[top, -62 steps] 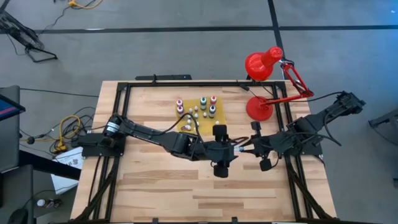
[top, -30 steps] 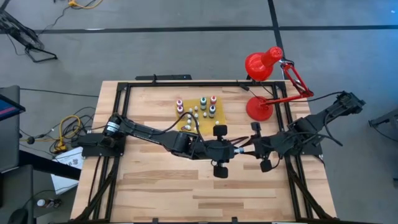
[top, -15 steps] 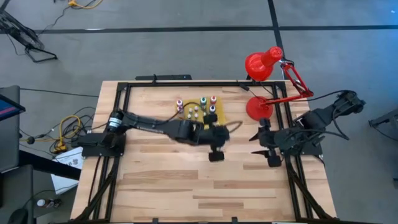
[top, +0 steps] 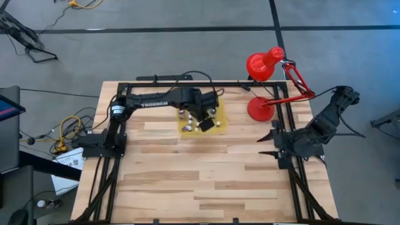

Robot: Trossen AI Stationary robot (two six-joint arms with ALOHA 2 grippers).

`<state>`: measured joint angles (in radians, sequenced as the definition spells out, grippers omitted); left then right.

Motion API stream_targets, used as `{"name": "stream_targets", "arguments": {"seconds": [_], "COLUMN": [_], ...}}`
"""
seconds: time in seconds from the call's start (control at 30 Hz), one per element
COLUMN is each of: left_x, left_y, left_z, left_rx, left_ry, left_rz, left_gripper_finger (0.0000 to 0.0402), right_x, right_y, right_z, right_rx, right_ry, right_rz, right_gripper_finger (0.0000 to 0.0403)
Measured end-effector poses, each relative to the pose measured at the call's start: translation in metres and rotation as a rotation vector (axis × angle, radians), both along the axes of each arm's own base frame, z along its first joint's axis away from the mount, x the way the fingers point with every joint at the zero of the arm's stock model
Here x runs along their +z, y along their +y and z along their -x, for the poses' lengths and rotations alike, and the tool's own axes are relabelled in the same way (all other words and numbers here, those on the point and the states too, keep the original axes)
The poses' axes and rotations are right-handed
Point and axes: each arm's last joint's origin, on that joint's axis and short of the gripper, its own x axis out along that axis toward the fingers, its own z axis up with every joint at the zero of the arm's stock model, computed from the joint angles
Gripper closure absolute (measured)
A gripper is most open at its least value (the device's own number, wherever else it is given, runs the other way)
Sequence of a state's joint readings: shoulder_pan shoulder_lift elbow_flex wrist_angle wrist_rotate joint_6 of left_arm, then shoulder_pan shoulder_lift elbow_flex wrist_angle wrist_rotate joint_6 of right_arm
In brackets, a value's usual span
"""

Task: Pick & Place food coloring
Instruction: Put the small white food coloring in the bin

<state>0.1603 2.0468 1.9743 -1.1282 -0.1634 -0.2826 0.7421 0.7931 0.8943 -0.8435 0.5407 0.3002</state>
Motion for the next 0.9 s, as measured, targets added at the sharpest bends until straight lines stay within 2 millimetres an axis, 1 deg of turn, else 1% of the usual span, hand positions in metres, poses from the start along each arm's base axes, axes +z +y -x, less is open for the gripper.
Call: {"name": "stream_targets", "arguments": {"seconds": [0.1,0.2,0.33,0.43,0.57,0.7,0.9], "left_x": [-0.008,-0.017,-0.033,-0.038,-0.049,-0.051,-0.051], "left_y": [0.010,0.015,0.016,0.016,0.015,0.015,0.016], "left_z": [0.003,0.006,0.005,0.003,0.001,0.001,-0.002], "left_rx": [0.023,0.030,0.039,0.045,0.028,0.028,0.028], "left_ry": [0.020,0.042,0.045,0.026,-0.005,-0.007,-0.030], "left_rz": [0.040,0.069,0.076,0.079,0.121,0.119,0.105], "left_gripper_finger": [0.0344,0.0344,0.0344,0.0344,0.0344,0.0344,0.0344], "right_x": [-0.029,-0.060,-0.090,-0.106,-0.127,-0.140,-0.162], "right_y": [-0.004,-0.007,-0.010,-0.011,-0.012,-0.013,-0.010], "right_z": [0.011,0.019,0.025,0.027,0.028,0.029,0.030], "right_rx": [-0.088,-0.129,-0.144,-0.159,-0.131,-0.101,0.028], "right_ry": [-0.068,-0.133,-0.218,-0.292,-0.366,-0.417,-0.458], "right_rz": [-0.034,-0.062,-0.104,-0.109,-0.095,-0.119,-0.221], "right_gripper_finger": [0.0210,0.0215,0.0218,0.0217,0.0212,0.0209,0.0211]}}
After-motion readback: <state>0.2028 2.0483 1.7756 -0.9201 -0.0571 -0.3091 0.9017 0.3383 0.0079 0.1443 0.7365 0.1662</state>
